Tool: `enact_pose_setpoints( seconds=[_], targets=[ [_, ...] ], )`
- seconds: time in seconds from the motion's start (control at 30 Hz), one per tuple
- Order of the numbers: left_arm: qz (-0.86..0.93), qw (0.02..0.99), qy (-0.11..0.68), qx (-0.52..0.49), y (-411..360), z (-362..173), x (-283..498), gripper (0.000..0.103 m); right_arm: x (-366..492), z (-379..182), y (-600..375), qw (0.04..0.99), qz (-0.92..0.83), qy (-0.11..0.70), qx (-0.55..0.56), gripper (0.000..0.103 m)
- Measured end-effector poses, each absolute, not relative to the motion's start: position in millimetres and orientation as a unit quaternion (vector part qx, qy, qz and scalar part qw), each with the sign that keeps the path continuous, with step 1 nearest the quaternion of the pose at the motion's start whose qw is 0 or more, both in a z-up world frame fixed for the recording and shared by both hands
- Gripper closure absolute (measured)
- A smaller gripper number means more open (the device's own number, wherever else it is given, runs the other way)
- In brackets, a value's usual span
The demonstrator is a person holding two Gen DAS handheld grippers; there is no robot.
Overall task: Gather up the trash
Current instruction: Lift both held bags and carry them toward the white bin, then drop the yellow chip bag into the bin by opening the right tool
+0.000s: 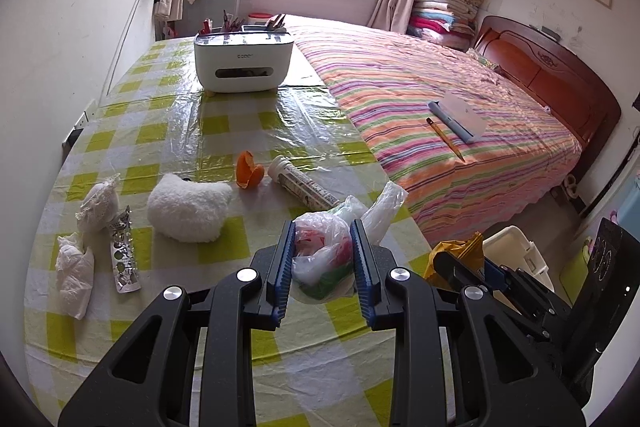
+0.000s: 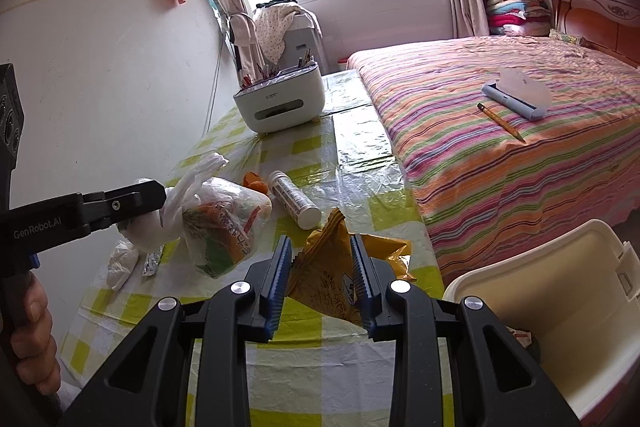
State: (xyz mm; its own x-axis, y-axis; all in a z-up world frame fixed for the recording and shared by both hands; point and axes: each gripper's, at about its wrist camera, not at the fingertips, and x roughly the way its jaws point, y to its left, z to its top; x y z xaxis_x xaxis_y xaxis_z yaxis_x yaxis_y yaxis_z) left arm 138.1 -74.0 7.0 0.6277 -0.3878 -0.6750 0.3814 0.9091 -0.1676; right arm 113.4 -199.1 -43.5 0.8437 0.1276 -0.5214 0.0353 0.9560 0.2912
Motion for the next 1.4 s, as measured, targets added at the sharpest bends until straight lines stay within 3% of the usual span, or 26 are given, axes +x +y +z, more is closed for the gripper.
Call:
enact_pose_setpoints(
  seconds=[1.4],
  targets=[
    [-0.346, 0.849, 0.399, 0.036, -231, -26, 85, 0.076, 41, -29, -335, 0.943, -0.143, 0.196, 0.226, 0.073]
  ],
)
